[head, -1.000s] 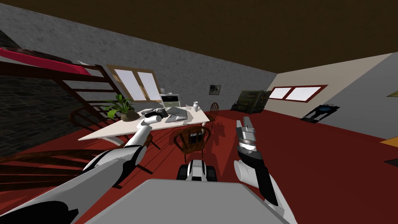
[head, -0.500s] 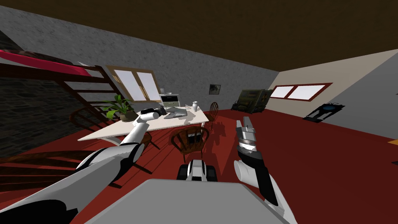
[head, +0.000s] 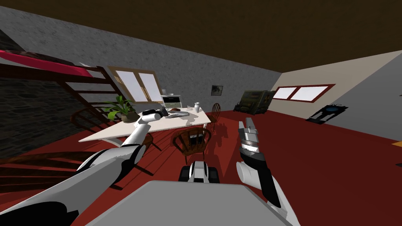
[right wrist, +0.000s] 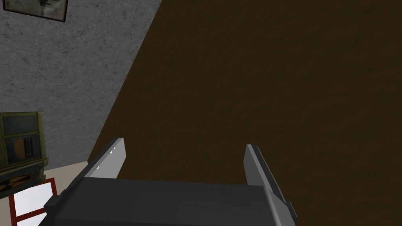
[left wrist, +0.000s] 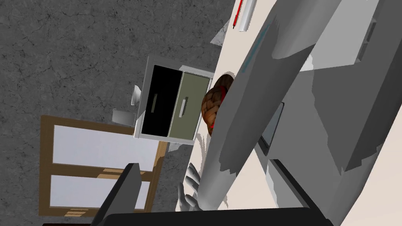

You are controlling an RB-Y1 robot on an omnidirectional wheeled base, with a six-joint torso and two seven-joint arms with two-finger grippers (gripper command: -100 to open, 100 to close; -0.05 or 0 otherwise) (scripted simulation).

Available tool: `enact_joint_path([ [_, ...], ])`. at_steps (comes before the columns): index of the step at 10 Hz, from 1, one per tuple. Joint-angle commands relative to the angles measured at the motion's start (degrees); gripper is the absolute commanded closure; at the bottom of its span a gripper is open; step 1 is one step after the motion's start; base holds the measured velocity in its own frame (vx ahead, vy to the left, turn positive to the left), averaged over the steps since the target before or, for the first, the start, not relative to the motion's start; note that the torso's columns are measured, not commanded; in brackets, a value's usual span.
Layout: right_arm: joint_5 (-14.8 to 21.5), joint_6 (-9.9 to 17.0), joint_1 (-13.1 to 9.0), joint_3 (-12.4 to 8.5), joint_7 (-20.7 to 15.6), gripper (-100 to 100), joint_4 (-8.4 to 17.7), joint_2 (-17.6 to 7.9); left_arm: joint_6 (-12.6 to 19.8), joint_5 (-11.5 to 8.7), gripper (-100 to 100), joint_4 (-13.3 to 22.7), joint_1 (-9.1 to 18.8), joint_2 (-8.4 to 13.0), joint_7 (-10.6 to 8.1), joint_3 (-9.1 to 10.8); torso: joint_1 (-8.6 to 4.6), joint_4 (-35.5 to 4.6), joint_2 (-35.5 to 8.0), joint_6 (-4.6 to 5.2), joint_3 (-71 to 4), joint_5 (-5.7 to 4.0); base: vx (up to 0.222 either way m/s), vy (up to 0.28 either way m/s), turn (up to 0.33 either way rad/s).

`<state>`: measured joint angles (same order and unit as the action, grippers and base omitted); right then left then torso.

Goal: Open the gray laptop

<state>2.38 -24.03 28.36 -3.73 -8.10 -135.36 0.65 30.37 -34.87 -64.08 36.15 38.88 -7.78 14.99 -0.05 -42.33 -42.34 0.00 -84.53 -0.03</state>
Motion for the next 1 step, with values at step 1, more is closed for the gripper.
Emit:
enact_joint_path([
  [1,0.00,0.00,0.00,0.00,0.00,0,0.00,0.00,0.00,0.00,0,0.00,0.00,0.00,0.00,0.00,0.03,0.03,0.04,0.00,-0.03,0.02,0.000,0.000,0.000],
])
